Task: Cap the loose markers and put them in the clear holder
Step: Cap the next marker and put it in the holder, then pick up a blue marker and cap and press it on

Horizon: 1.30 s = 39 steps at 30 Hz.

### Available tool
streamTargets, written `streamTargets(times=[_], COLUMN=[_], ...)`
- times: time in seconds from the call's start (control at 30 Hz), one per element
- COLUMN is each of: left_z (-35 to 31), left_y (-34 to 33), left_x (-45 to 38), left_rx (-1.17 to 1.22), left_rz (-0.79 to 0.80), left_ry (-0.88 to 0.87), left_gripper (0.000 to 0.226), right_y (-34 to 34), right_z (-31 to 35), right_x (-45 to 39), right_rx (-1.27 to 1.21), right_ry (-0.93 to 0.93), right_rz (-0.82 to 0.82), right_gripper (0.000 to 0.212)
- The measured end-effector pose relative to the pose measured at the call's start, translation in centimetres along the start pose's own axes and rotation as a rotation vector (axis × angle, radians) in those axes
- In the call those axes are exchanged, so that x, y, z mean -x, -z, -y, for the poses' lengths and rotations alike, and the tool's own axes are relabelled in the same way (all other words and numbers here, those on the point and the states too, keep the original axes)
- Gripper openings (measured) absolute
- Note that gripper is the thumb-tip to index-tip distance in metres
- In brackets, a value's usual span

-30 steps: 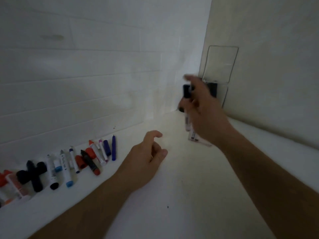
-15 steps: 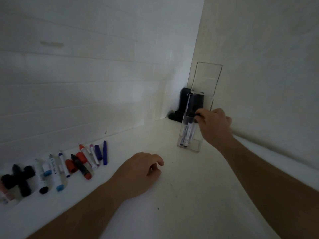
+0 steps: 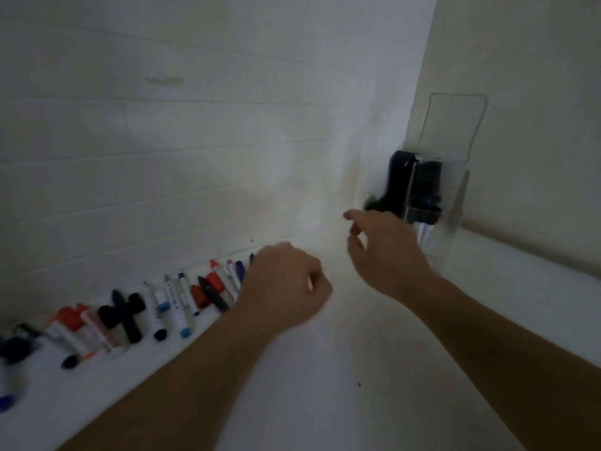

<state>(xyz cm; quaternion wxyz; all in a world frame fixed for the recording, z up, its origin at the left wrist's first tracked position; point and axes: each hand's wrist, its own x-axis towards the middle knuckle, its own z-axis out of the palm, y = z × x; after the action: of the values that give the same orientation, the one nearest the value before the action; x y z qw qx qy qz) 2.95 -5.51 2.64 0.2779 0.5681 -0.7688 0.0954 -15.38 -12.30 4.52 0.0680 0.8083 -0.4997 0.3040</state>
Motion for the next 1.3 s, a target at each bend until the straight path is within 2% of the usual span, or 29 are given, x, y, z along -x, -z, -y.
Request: streamTargets(times=[0.07, 0.13, 0.23, 0.3, 0.43, 0.53, 0.7, 0.83, 0.97, 1.03, 1.1, 1.17, 1.23, 1.3], left_z=[2.5, 5.3, 8.6, 9.9, 10.6, 10.0, 8.7, 7.2, 6.8, 6.6, 6.3, 6.0, 5.0, 3.8], left_y=[2.5, 4.8, 6.5, 6.5, 5.3, 4.4, 3.4, 3.5, 2.7, 1.8, 0.8, -0.3, -1.4, -2.1], left_x=[-1.2, -1.9, -1.3, -0.5, 0.6, 0.8, -0.6, -1.2, -1.9, -2.1, -2.3, -2.4, -2.2, -1.9], left_rx=[0.020, 0.059, 0.080, 0.124, 0.146, 0.117, 0.011, 0.167, -0.160, -0.260, -0.314, -0.291, -0.167, -0.048], left_rz=[-0.079, -0.042, 0.058, 0.085, 0.108, 0.211, 0.344, 0.468, 0.542, 0.567, 0.476, 0.298, 0.105, 0.021], left_ry=[0.280, 0.466, 0.530, 0.557, 0.601, 0.588, 0.626, 0.680, 0.456, 0.392, 0.310, 0.248, 0.205, 0.181], left_gripper=[0.032, 0.028, 0.020, 0.018, 0.021, 0.025, 0.047, 0.049, 0.050, 0.053, 0.030, 0.018, 0.018, 0.016], right_y=[-2.4, -4.6, -7.0, -8.2, -9.1, -8.9, -8.4, -8.1, -5.6, -4.1, -3.4, -3.2, -3.1, -2.8], right_z=[2.7, 5.1, 8.3, 9.6, 9.7, 8.8, 8.2, 7.2, 3.2, 0.8, -1.0, -2.2, -3.1, -3.8], right_x=[-0.1, 0.0, 0.5, 0.5, -0.3, -0.5, -0.2, -0.4, -0.5, -0.6, -0.2, 0.5, 1.1, 1.5], right_rx=[-0.170, -0.239, -0.248, -0.194, -0.151, -0.133, -0.080, 0.008, -0.028, -0.219, -0.546, -0.807, -0.853, -0.717], right_ry=[-0.070, -0.013, 0.183, 0.245, 0.188, 0.158, 0.205, 0.146, 0.036, -0.149, -0.400, -0.528, -0.533, -0.470], right_rz=[0.169, 0.341, 0.453, 0.487, 0.462, 0.453, 0.493, 0.443, 0.461, 0.480, 0.482, 0.457, 0.435, 0.421], right_gripper=[0.043, 0.044, 0.029, 0.021, 0.029, 0.038, 0.048, 0.031, 0.016, 0.012, 0.016, 0.021, 0.022, 0.024])
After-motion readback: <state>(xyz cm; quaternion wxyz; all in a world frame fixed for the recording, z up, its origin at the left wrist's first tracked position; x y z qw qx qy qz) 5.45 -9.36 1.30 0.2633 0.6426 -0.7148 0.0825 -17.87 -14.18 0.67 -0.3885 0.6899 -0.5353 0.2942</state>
